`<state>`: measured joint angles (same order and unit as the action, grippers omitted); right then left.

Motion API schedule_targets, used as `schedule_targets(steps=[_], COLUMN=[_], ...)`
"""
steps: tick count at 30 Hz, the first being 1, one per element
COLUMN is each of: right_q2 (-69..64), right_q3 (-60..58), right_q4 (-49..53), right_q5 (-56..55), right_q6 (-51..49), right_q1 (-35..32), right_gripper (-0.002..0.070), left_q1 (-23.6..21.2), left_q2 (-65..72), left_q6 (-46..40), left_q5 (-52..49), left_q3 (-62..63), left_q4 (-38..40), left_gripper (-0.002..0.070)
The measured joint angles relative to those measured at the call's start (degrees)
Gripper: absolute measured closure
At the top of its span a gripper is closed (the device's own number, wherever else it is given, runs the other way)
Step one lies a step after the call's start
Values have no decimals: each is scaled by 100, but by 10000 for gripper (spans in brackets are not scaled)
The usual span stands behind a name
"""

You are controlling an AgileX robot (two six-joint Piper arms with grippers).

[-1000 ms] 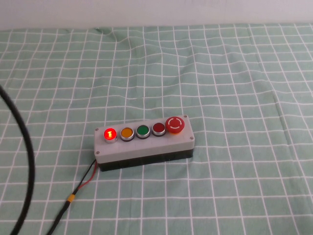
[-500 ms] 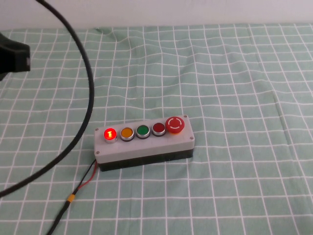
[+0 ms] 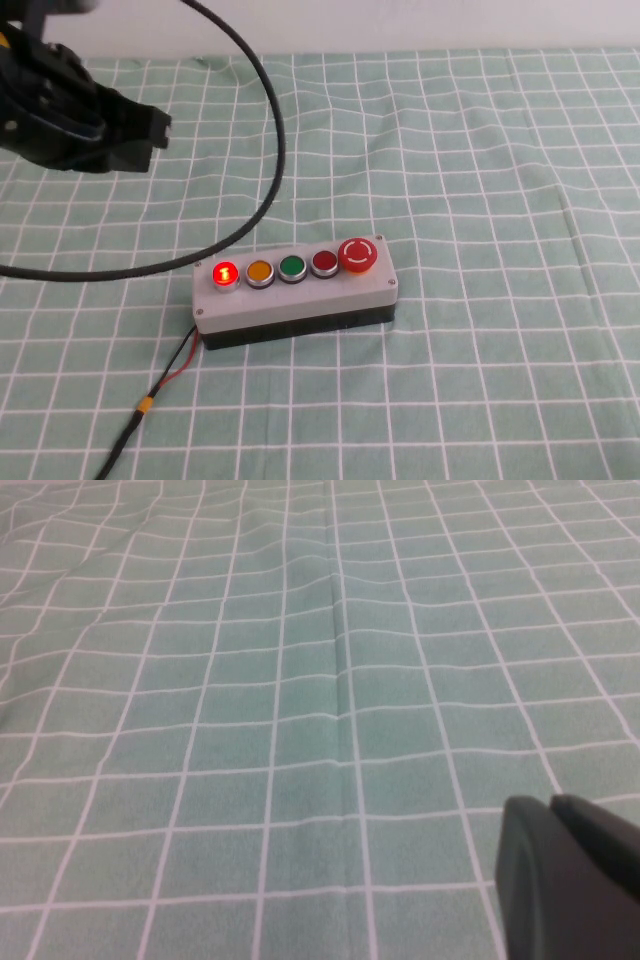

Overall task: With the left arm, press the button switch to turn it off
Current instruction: Press the button to turn off

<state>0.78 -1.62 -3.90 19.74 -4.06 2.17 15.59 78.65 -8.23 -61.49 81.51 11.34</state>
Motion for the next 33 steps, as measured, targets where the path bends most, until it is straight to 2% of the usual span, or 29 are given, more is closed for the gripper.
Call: schedule_targets(steps=[4, 9, 20, 33], right_q2=[0, 0, 0, 0], right_q3=[0, 0, 0, 0], right_q4=[0, 0, 0, 0], right_q5=[0, 0, 0, 0], right_q6=[0, 0, 0, 0], right_q1=[0, 0, 0, 0], right_gripper=[694, 694, 694, 694], left_q1=[388, 686, 714, 714], left_q2=[435, 965, 1951, 2458], left_q6=[404, 596, 655, 655], left_q5=[-11, 8, 128, 365], left_q3=[27, 36, 36, 63], left_q4=[-624, -837, -739, -728], left_gripper=[677, 677, 677, 677])
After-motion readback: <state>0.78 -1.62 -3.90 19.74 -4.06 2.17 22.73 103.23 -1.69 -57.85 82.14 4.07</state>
